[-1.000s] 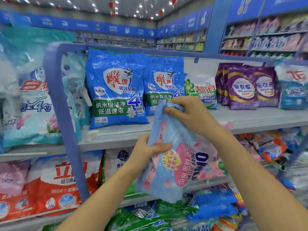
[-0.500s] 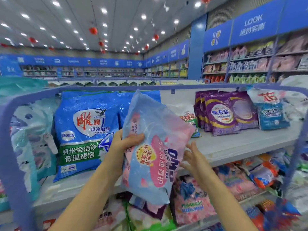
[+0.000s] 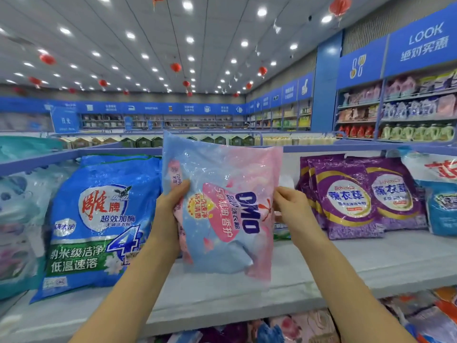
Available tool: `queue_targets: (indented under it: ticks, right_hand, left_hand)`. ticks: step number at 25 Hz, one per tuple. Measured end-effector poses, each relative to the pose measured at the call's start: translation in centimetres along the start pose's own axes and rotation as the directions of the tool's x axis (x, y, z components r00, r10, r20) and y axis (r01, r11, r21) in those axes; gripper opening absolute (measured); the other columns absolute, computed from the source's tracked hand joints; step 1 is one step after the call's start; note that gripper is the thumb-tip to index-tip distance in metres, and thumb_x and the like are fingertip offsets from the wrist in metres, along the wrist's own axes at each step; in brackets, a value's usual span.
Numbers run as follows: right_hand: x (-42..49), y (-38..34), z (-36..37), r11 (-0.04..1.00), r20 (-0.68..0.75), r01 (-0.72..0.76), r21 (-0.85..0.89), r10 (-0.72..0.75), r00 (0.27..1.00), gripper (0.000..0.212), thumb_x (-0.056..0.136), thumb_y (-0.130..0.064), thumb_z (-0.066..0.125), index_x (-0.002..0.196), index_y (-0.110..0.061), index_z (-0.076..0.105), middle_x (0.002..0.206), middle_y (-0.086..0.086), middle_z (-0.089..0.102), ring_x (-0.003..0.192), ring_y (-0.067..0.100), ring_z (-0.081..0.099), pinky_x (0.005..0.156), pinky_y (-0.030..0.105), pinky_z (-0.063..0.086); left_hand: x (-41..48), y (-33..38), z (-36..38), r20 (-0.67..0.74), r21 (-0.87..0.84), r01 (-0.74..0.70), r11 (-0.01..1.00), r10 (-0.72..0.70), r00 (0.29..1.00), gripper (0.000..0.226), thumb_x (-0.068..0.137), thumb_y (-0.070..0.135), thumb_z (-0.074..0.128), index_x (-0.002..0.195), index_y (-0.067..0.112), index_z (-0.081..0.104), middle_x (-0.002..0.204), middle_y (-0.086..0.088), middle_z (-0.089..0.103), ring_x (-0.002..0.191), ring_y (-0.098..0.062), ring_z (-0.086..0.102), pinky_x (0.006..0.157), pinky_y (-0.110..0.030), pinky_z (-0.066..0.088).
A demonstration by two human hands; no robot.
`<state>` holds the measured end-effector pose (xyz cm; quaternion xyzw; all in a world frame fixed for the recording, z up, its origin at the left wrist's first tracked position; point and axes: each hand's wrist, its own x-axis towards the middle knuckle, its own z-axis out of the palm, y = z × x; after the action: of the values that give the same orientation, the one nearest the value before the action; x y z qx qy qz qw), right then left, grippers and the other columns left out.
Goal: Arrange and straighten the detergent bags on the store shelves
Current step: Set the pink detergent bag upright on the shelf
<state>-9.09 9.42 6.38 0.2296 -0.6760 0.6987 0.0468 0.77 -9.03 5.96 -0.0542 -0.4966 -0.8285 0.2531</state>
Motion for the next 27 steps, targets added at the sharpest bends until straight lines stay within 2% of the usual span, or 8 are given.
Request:
queue_targets:
  ticks: [4, 8, 11, 14, 18, 20, 23, 27]
  right_hand:
    - [5.7, -0.9, -0.7, 0.985, -0.150, 0.150, -0.083, -0.161, 0.976, 0.026, 0.093, -0.014, 0.050, 0.084, 0.005, 0.066, 0.082, 0.029, 0.064, 0.067, 0.019, 0.052, 0.062, 0.035, 0.047]
    - [9.3, -2.3, -0.1, 0.906, -0.108, 0.346, -0.244, -0.380, 0.919, 0.021, 0.091, -0.015, 0.053, 0.078, -0.009, 0.068, 0.066, 0.000, 0.060, 0.069, 0.017, 0.054, 0.068, 0.039, 0.047]
    - [10.4, -3.1, 0.4, 0.826, -0.039, 0.477, -0.300, -0.510, 0.859, 0.018, 0.092, -0.021, 0.054, 0.089, -0.012, 0.070, 0.076, -0.002, 0.064, 0.076, 0.018, 0.059, 0.071, 0.035, 0.049]
    - [11.0, -4.3, 1.0, 0.541, 0.093, 0.678, -0.497, -0.744, 0.662, 0.018, 0.090, -0.022, 0.057, 0.087, -0.012, 0.071, 0.074, -0.005, 0.062, 0.073, 0.015, 0.052, 0.058, 0.022, 0.038]
    - [11.8, -4.4, 2.0, 0.211, 0.298, 0.826, -0.522, -0.863, 0.409, 0.030, 0.089, -0.029, 0.049, 0.080, -0.010, 0.069, 0.073, 0.002, 0.069, 0.068, 0.020, 0.060, 0.058, 0.026, 0.046]
    - [11.3, -2.5, 2.7, 0.235, 0.396, 0.853, -0.466, -0.807, 0.438, 0.027, 0.089, -0.025, 0.049, 0.080, -0.007, 0.068, 0.074, 0.007, 0.069, 0.068, 0.024, 0.064, 0.059, 0.033, 0.052]
    - [10.3, 0.5, 3.4, 0.230, 0.487, 0.856, -0.463, -0.741, 0.462, 0.028, 0.088, -0.027, 0.048, 0.079, -0.007, 0.066, 0.071, 0.007, 0.067, 0.062, 0.027, 0.064, 0.052, 0.032, 0.048]
    - [10.2, -0.2, 2.7, 0.287, 0.459, 0.833, -0.474, -0.727, 0.512, 0.032, 0.088, -0.037, 0.045, 0.090, -0.014, 0.068, 0.077, 0.001, 0.068, 0.072, 0.023, 0.062, 0.062, 0.031, 0.043]
  left_hand:
    - [1.4, -2.7, -0.3, -0.192, 0.188, -0.006, 0.982, 0.042, 0.980, 0.041, 0.069, 0.041, 0.072, 0.095, 0.010, 0.065, 0.080, -0.005, 0.073, 0.071, -0.019, 0.070, 0.065, -0.031, 0.058]
    - [1.0, -5.6, -0.8, -0.210, 0.188, 0.164, 0.968, -0.123, 0.970, 0.042, 0.079, 0.033, 0.056, 0.111, 0.008, 0.059, 0.101, -0.008, 0.070, 0.091, -0.022, 0.065, 0.086, -0.036, 0.050]
    - [0.4, -5.4, -1.6, -0.215, 0.132, 0.133, 0.982, -0.103, 0.971, 0.041, 0.074, 0.029, 0.060, 0.111, 0.010, 0.060, 0.103, -0.007, 0.070, 0.090, -0.019, 0.067, 0.079, -0.030, 0.056]
    - [0.0, -3.9, -3.1, -0.256, 0.258, 0.016, 0.966, 0.052, 0.965, 0.056, 0.067, 0.031, 0.077, 0.116, 0.011, 0.057, 0.105, -0.007, 0.067, 0.087, -0.014, 0.069, 0.071, -0.022, 0.056]
    - [0.3, -2.8, -3.0, -0.218, 0.531, 0.021, 0.847, 0.113, 0.970, 0.068, 0.050, 0.055, 0.069, 0.111, 0.028, 0.059, 0.109, 0.003, 0.069, 0.103, -0.010, 0.064, 0.093, -0.030, 0.044]
    - [1.0, -3.0, -1.8, -0.181, 0.601, 0.010, 0.799, 0.124, 0.976, 0.056, 0.063, 0.050, 0.072, 0.112, 0.028, 0.059, 0.108, 0.006, 0.069, 0.101, -0.006, 0.064, 0.093, -0.025, 0.045]
    - [2.7, -3.1, 0.5, -0.151, 0.639, -0.098, 0.763, 0.250, 0.956, 0.024, 0.084, 0.019, 0.067, 0.105, 0.015, 0.060, 0.095, 0.001, 0.068, 0.084, -0.005, 0.064, 0.066, -0.010, 0.049]
    - [4.9, -2.5, 1.9, -0.195, 0.658, -0.170, 0.734, 0.385, 0.902, 0.039, 0.087, 0.025, 0.062, 0.079, -0.012, 0.053, 0.073, -0.010, 0.047, 0.067, -0.019, 0.041, 0.062, -0.031, 0.035]
